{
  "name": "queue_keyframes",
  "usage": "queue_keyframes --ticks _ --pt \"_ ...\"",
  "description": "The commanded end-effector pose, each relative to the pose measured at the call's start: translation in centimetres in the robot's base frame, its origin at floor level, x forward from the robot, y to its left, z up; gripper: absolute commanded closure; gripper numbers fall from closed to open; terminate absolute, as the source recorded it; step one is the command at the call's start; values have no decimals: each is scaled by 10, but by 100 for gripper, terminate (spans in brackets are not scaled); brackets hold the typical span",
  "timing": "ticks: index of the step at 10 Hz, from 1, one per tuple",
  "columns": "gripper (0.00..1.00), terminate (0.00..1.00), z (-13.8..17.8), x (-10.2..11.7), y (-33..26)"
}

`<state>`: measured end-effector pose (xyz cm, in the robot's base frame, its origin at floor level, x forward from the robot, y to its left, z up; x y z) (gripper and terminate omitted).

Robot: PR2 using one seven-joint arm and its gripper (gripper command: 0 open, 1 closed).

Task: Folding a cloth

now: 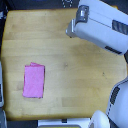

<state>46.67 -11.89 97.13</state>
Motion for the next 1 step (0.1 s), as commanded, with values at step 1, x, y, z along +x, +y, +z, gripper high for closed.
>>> queue_keyframes --ticks 1 --pt "0 100 14 22 -68"
